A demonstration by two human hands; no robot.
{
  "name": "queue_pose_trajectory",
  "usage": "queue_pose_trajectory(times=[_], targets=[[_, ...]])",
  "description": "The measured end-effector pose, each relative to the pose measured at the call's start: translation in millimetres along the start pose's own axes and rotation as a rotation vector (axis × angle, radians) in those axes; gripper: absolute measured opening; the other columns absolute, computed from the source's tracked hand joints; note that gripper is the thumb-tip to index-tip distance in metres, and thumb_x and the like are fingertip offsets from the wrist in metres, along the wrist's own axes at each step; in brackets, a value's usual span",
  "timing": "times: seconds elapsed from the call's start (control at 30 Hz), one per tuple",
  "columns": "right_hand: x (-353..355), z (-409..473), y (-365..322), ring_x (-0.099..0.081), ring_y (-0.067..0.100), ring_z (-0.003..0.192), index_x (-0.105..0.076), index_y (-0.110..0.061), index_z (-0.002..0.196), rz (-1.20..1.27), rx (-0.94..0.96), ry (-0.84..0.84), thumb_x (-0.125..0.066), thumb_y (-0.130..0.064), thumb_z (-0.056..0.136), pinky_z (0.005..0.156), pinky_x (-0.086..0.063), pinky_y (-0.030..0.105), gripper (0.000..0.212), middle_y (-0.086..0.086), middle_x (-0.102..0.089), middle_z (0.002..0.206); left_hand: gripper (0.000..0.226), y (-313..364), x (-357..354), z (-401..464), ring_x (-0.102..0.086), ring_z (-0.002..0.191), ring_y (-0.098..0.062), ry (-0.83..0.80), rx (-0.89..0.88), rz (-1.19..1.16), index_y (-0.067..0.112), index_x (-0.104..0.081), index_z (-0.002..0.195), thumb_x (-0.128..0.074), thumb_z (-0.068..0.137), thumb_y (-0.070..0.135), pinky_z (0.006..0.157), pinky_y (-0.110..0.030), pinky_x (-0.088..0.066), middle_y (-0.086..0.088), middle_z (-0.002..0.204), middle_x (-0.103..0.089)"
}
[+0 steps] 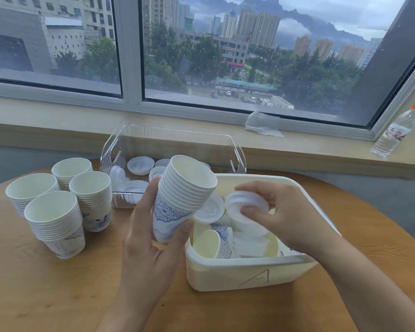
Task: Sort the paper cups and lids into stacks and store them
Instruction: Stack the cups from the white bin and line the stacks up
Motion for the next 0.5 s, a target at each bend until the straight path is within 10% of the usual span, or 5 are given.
queue_pose_trajectory(times=[0.5], targets=[[-52.8, -10.4, -20.5, -0.062, 0.004, 0.104, -0.077, -0.044, 0.112, -0.076, 0.114, -0.471, -0.075, -0.034, 0.096, 0.093, -0.048, 0.021, 0.019, -0.021, -0.068, 0.111, 0.074, -1.4, -1.4, -0.3, -0.049, 0.142, -0.006, -0.012, 0.002, -0.008, 0.049, -0.032, 0.157, -0.064, 0.091, 0.064, 0.108, -0.014, -0.042, 0.019, 0.156, -0.048]])
Point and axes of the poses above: each hand's wrist, its own z-axis towards the middle knuckle, its own x-axis out of the back of the hand, y = z × x, the point moved 9 cm from there along z, towards the middle knuckle
